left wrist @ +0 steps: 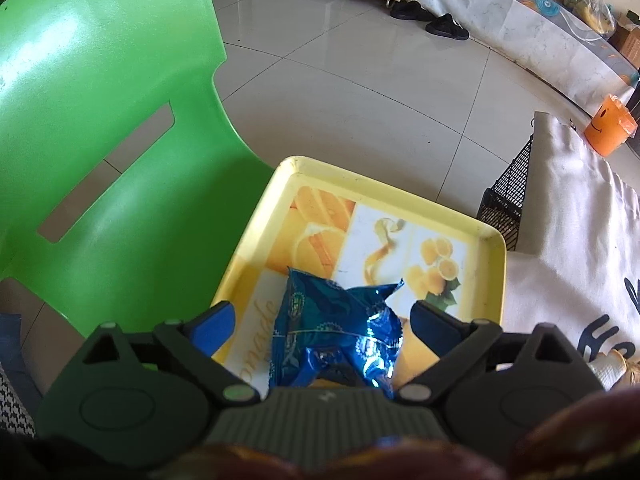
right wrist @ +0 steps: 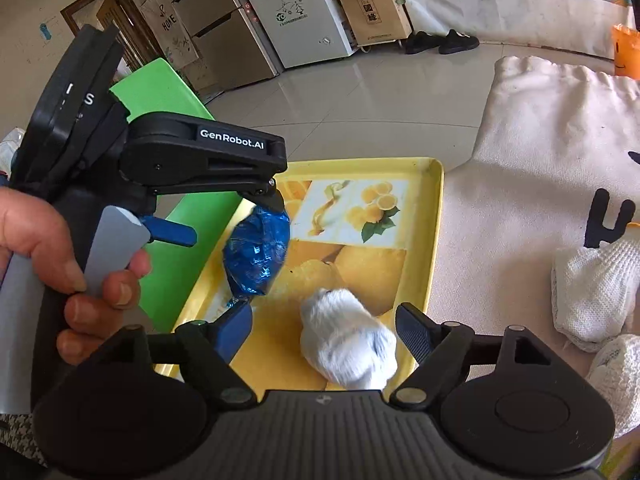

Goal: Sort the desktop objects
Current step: 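Lower the glove onto the tray and open the right gripper while the left withdraws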

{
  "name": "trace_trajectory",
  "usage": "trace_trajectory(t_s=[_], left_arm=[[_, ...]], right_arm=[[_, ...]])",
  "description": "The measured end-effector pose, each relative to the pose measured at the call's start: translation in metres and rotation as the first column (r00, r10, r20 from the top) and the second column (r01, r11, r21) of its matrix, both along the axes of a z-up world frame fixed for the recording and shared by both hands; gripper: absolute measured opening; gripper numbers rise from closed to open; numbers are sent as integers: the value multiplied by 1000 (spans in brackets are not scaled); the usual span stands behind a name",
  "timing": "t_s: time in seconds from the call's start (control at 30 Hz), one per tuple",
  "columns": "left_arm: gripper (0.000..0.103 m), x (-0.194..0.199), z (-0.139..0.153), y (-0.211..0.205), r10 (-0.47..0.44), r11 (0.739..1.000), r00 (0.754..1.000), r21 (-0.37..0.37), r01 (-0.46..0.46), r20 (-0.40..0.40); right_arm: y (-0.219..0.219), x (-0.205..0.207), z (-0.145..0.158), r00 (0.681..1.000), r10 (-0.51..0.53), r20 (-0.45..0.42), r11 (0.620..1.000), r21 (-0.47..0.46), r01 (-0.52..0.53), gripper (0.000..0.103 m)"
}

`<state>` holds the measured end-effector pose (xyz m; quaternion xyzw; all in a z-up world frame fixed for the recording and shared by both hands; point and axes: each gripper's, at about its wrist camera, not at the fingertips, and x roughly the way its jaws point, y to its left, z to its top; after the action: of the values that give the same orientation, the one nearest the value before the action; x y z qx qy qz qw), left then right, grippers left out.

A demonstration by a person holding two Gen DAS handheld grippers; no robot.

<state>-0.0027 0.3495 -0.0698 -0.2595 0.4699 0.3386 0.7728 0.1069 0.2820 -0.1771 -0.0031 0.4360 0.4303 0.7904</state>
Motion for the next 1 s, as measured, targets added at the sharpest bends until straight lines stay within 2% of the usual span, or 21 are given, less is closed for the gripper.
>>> trace_trajectory(t_s=[0.13,0.3,0.67,1.0], left_arm=[[99,1,7,-5,-3,1000,1000,20,3,13],[100,5,12,-16,-33,999,999,3,33,35],[102,21,19,-54,-140,990,989,-3,140,53],[102,35,19,-91,-235,971,970,-28,238,66]], right_arm=[[-3,2,3,1000,-4,3,1000,-6,4,80],[-14,5,2,1000,-22,-3,999,-31,22,80],[-42,9,-1,996,-80,-37,992,-97,77,80],[-68,9,-3,992,-117,-57,982,-156,107,80]])
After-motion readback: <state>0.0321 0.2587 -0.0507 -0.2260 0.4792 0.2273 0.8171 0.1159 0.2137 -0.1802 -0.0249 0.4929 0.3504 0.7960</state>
